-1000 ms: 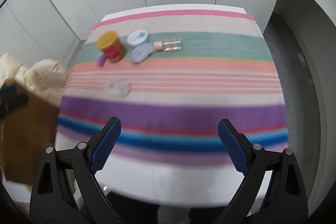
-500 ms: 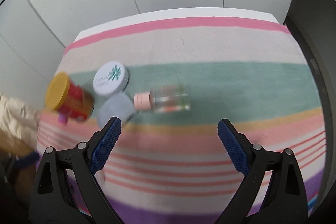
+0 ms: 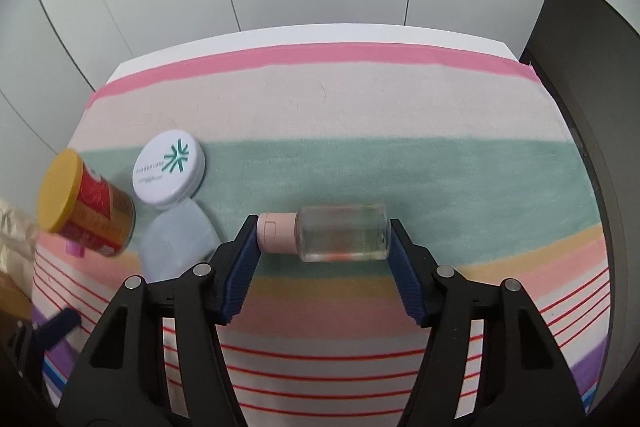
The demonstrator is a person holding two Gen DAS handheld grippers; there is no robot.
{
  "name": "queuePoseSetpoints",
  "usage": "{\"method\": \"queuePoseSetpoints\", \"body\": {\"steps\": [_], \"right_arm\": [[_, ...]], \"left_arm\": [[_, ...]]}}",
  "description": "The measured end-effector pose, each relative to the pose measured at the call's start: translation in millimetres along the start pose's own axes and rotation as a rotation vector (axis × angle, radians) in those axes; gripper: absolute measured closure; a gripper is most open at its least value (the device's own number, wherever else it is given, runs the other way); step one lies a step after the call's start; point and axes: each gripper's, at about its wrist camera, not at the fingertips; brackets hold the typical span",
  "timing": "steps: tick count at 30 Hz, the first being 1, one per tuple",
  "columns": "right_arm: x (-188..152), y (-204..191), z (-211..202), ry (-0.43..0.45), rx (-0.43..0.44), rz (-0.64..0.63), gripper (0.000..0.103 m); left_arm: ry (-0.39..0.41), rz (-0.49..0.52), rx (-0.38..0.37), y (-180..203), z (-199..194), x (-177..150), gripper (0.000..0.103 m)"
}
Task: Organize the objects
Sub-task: 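Grasp the clear lens case with the left tool while the right tool grasps the pink-capped glass bottle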
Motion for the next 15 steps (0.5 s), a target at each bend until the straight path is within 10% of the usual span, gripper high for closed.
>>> {"method": "queuePoseSetpoints", "body": {"steps": [13,15], "right_arm": [[-3.7,12.2,-0.8,-0.023,-0.003,-0.009,0.039],[-7.3,20.5,-5.5,-0.028,-0.005,-0.005,0.039]], "left_arm": [[-0.082,-0.043,-0.101,10.0,-14.5,-22.0,0.004],[-0.063,0.015,-0.067,22.9,-18.7,-28.9,0.024]]}}
Point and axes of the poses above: each gripper's, at about its wrist camera, not at the fingertips, and z roughly the way its jaws point, y to its right, x to its top, and after that the axes turned 5 degrees about z, right-handed
